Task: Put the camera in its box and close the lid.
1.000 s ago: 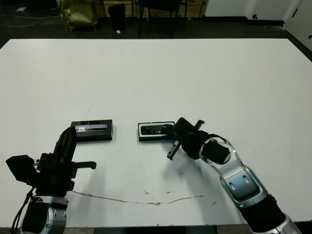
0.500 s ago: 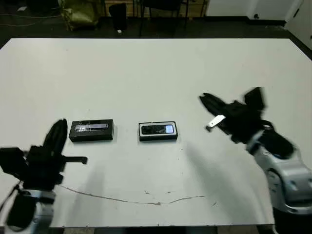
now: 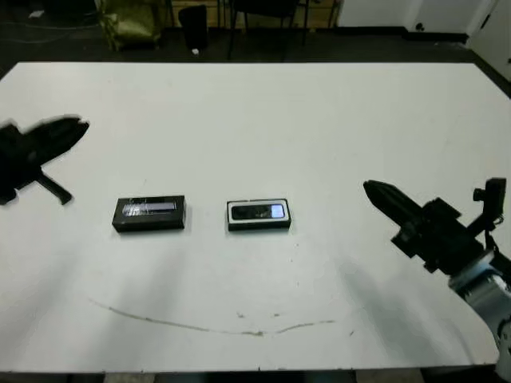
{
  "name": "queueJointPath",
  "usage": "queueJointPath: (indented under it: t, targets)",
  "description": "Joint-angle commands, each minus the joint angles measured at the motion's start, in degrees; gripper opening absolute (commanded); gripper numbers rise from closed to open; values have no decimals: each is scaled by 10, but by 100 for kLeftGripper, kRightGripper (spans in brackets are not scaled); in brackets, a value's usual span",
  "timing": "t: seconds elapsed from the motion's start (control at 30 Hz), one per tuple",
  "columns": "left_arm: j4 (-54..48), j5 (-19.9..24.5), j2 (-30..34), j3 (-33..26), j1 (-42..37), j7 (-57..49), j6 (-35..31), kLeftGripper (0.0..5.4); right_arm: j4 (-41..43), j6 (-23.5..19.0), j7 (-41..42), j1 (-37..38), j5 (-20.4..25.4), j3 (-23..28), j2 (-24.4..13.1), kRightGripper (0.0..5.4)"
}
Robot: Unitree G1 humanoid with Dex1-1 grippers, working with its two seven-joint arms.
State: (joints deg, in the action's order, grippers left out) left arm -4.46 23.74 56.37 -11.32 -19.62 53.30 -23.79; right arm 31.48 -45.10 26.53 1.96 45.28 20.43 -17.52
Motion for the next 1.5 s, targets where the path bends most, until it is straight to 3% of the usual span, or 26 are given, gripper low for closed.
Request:
queueJointPath:
  t: [0.03, 0.13, 0.33, 0.47, 0.57, 1.03, 1.5]
  targets:
    - [71, -25, 29, 84, -87, 111, -10, 154, 14, -17, -16, 9, 17, -3, -21, 0]
    - [95, -68, 31, 165, -169, 179, -31, 226, 18, -22, -29, 8, 29, -7, -35, 0]
    - [187, -160, -13, 288, -293, 316, 46, 372, 26, -19, -38, 17, 42, -17, -60, 0]
    - [244, -202, -50, 330, -335, 361, 76, 464, 27, -32, -56, 22, 66, -8, -68, 0]
    - [271, -209, -72, 332, -338, 372, 90, 537, 26, -28, -64, 25, 76, -5, -71, 0]
    - [339, -208, -103, 373, -333, 392, 137, 539, 31, -44, -108, 35, 93, -8, -100, 0]
    - [442, -210, -118, 426, -347, 392, 234, 539, 20, -23, -106, 48, 78, -22, -97, 0]
